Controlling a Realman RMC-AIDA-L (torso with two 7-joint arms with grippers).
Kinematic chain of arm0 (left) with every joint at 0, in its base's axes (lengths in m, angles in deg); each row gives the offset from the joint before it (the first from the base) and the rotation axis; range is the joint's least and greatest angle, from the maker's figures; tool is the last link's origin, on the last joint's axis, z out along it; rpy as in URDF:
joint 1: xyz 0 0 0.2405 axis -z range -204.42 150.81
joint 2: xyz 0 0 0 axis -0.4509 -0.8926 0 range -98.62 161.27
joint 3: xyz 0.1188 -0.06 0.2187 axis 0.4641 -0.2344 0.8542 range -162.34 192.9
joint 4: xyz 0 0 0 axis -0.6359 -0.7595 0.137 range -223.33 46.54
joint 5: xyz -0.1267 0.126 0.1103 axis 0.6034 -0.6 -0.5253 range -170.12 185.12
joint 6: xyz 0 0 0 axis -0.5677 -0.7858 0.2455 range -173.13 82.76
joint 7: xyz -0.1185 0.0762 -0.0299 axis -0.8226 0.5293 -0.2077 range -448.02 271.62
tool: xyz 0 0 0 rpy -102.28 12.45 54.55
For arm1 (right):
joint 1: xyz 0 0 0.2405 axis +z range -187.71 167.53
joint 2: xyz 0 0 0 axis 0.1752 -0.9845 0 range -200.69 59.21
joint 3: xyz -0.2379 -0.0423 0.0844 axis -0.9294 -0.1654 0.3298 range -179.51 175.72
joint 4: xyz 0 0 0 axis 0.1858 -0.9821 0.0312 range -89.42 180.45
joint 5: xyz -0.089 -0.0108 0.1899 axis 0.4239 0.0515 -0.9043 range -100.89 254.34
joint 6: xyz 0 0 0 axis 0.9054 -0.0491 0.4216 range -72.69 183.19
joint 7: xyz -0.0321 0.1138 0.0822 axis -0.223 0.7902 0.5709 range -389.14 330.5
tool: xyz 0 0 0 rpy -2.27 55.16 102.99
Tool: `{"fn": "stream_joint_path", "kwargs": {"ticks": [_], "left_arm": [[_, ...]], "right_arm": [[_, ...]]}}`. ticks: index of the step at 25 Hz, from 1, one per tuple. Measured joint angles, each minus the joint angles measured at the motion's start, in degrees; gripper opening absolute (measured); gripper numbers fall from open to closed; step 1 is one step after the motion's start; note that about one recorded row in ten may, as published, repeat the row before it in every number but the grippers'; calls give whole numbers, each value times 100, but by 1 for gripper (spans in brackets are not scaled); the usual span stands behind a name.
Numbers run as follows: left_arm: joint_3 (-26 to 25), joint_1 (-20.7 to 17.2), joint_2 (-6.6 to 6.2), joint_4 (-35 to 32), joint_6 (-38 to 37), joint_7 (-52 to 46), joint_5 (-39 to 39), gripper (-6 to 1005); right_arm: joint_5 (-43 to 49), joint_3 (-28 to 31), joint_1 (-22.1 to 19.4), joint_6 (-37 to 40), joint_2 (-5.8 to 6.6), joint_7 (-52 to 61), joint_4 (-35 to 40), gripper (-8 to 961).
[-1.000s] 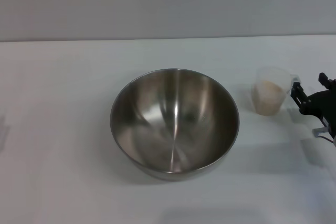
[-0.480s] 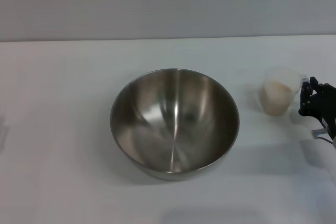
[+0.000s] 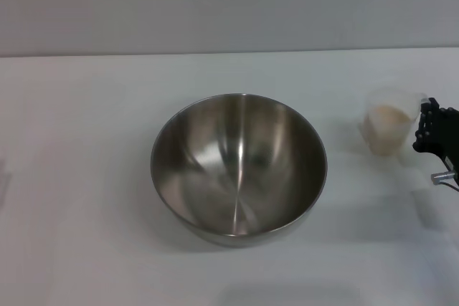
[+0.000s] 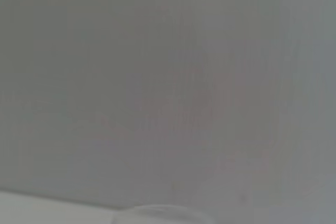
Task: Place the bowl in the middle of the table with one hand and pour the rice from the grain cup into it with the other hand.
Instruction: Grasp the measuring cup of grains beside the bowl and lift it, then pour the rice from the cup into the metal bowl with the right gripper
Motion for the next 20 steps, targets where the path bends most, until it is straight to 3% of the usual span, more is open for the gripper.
{"fn": "stream_joint_path", "kwargs": {"ticks": [2, 8, 15, 20], "left_arm": [[1, 2, 0, -2, 1, 2, 0, 814], [39, 3, 0, -9, 1, 4, 0, 813], [81, -2, 0, -11, 0, 4, 11, 813], [79, -13, 0, -11, 2, 5, 34, 813]], "right_arm": [[51, -6, -220, 892, 0, -5, -51, 5], [359, -8, -396, 2162, 5, -7, -84, 5], [803, -9, -170, 2511, 8, -92, -161, 5], [995, -14, 92, 2477, 20, -784, -490, 5]]}}
